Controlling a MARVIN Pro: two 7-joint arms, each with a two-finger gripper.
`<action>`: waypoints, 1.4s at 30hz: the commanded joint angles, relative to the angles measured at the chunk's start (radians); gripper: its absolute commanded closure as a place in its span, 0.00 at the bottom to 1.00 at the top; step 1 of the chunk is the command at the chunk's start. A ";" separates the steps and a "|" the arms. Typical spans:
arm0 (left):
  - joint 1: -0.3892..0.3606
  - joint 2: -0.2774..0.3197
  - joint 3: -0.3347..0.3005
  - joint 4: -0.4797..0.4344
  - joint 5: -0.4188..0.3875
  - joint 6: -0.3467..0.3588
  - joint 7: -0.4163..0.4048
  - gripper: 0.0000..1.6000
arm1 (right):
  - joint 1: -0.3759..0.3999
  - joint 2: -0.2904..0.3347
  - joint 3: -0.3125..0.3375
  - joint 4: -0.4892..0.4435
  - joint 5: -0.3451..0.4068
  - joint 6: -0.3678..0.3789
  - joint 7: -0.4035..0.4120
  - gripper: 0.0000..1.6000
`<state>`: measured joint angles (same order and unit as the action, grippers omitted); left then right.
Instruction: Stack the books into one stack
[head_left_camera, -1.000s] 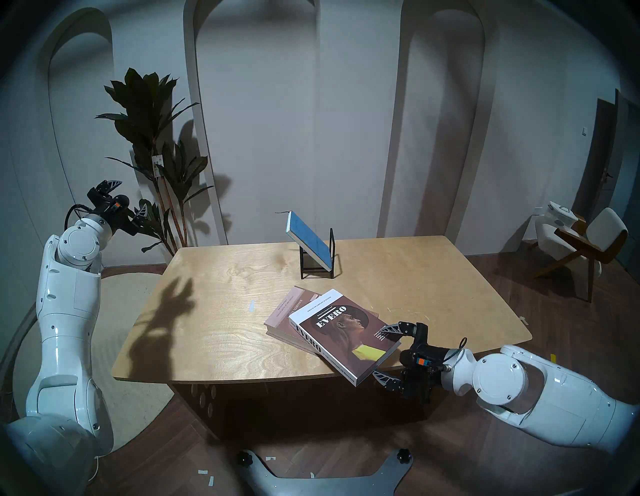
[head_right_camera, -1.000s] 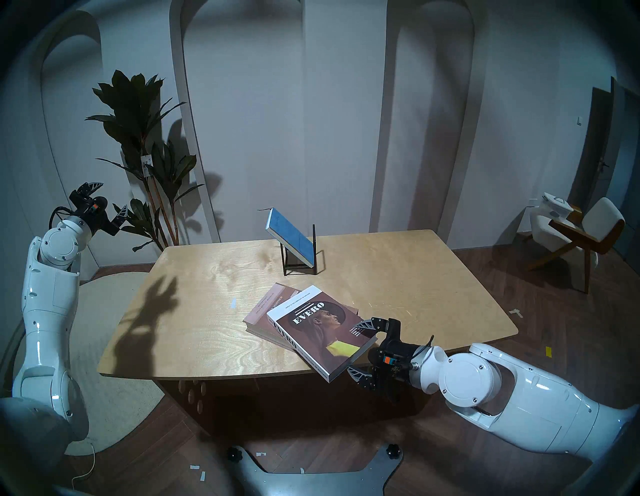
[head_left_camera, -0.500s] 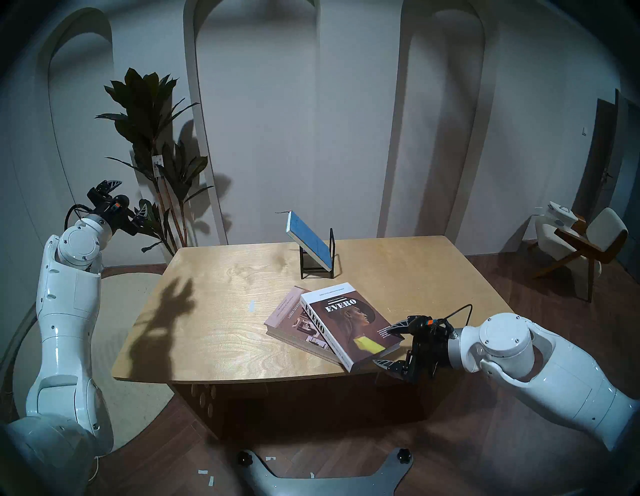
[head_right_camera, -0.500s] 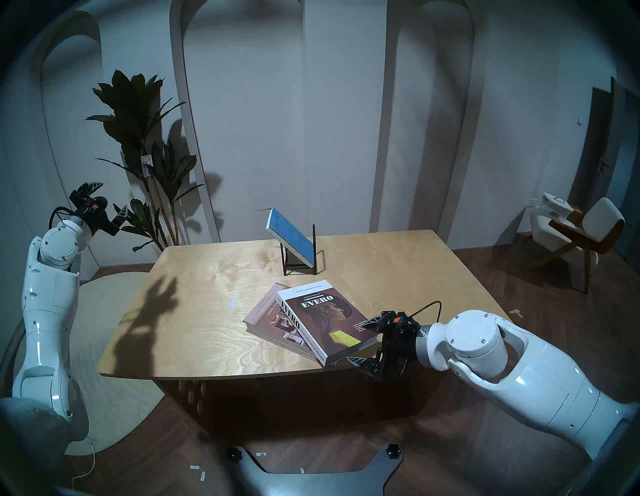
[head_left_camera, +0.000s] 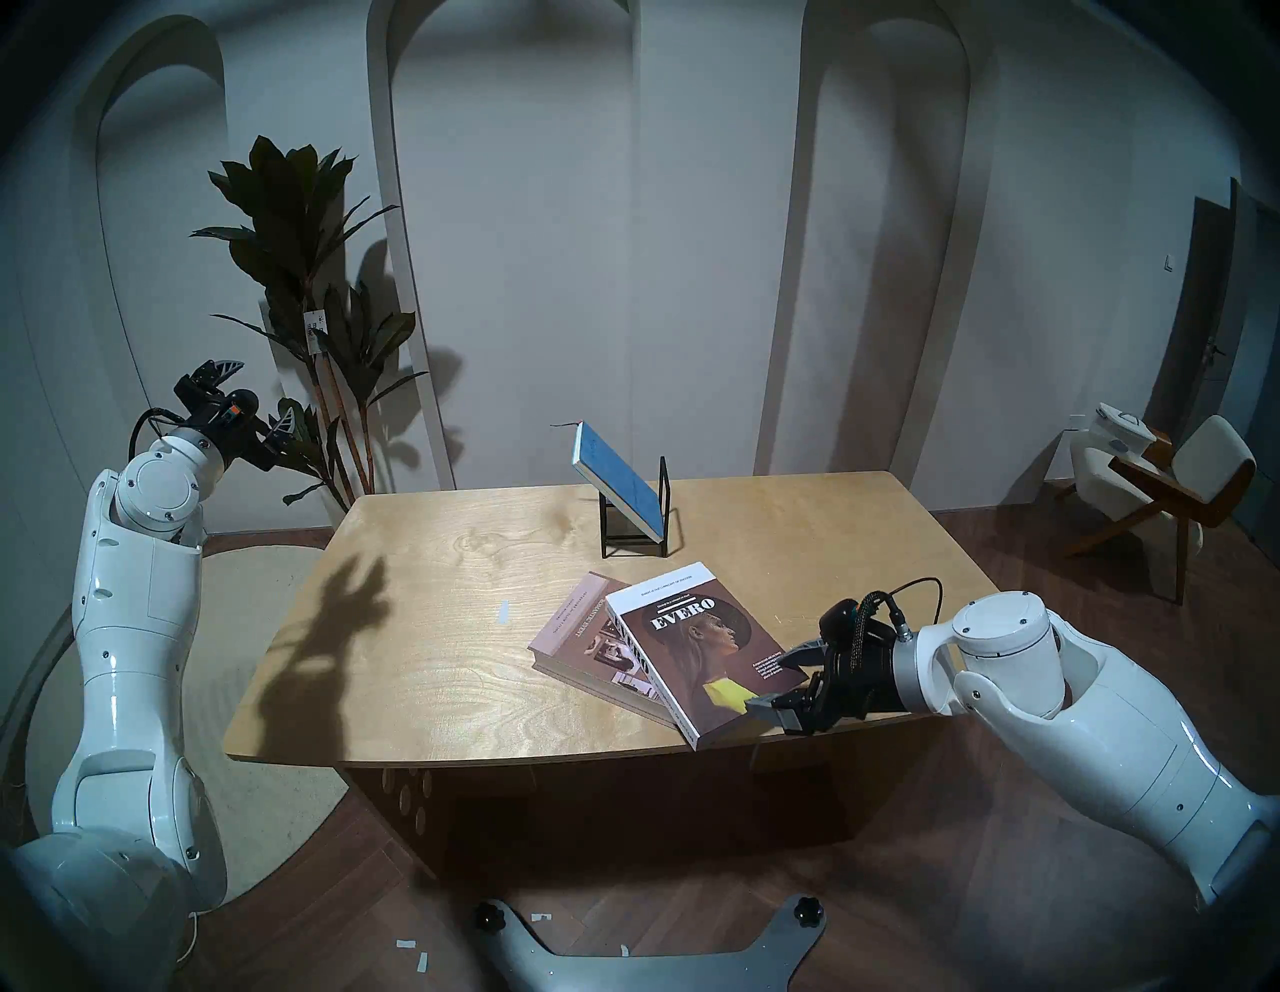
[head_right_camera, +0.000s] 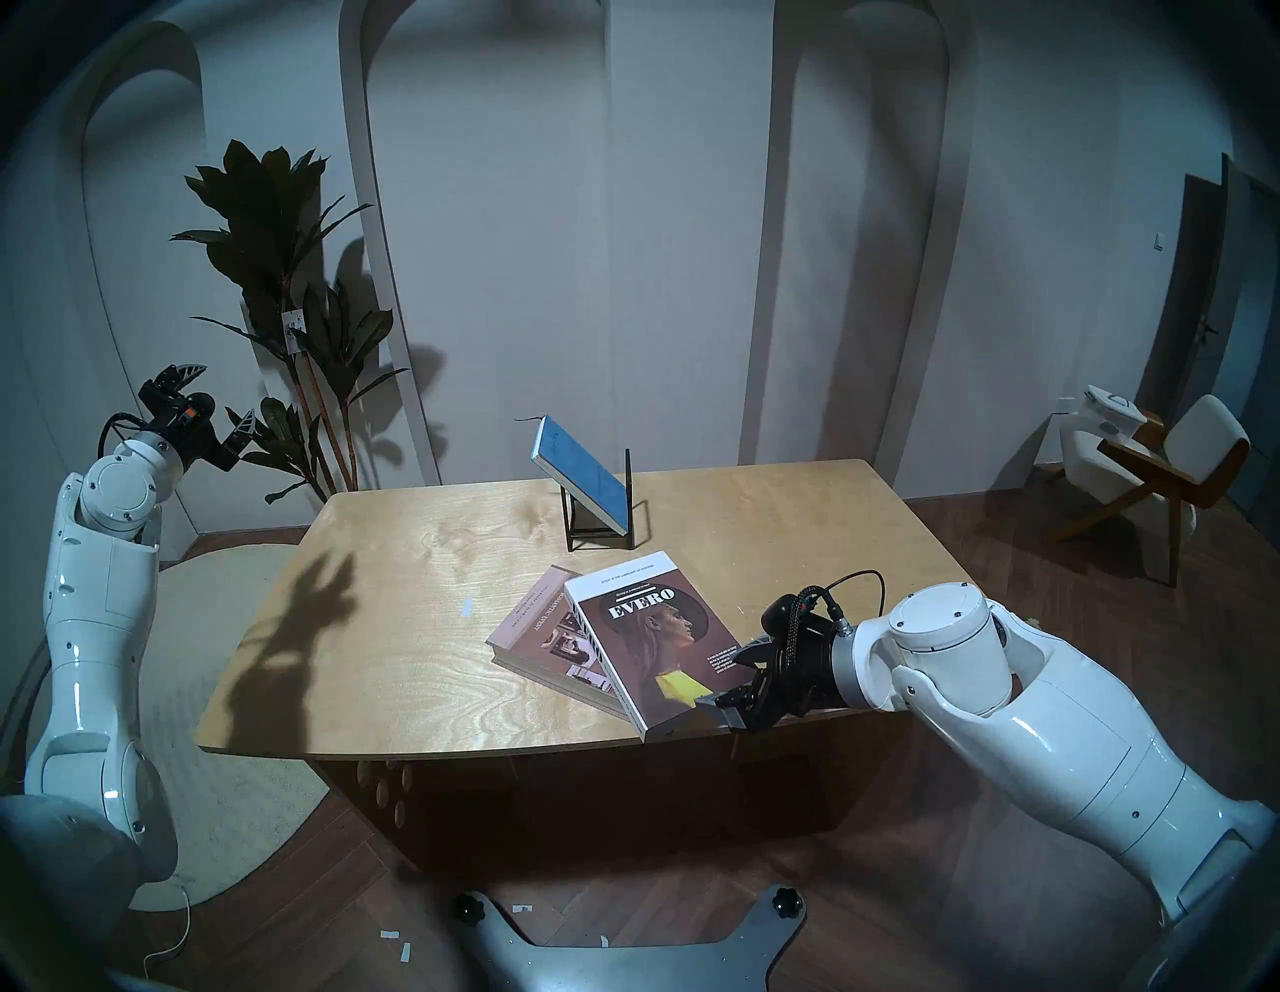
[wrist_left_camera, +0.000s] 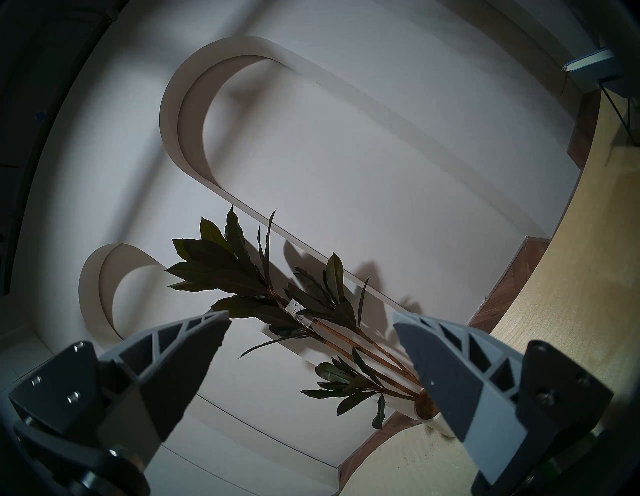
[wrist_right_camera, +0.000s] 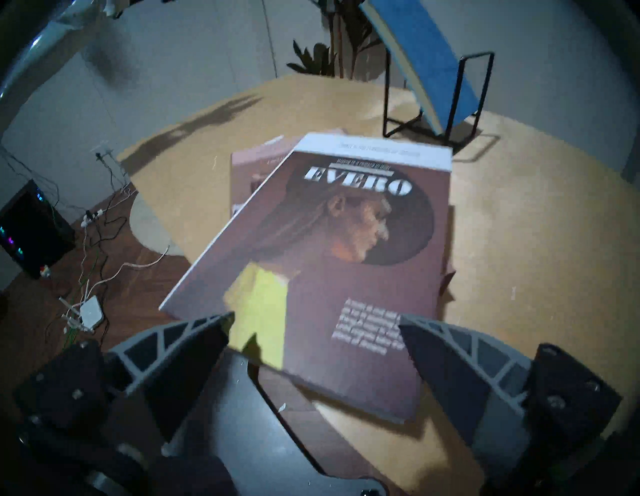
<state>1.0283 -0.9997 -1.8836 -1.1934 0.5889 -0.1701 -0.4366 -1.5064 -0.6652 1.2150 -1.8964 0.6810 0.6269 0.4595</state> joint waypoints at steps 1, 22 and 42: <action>-0.024 0.007 -0.002 -0.020 -0.002 -0.002 0.004 0.00 | -0.050 -0.045 0.104 -0.078 0.041 -0.069 -0.104 0.00; -0.022 0.007 -0.002 -0.017 -0.002 -0.003 0.004 0.00 | -0.240 -0.059 0.465 -0.253 -0.046 -0.296 -0.446 0.00; -0.020 0.007 -0.003 -0.015 -0.002 -0.005 0.004 0.00 | -0.455 -0.170 0.877 -0.123 -0.051 -0.394 -0.626 0.00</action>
<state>1.0298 -0.9997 -1.8834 -1.1913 0.5889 -0.1719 -0.4363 -1.9054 -0.7964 1.9396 -2.0121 0.5957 0.3044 -0.1947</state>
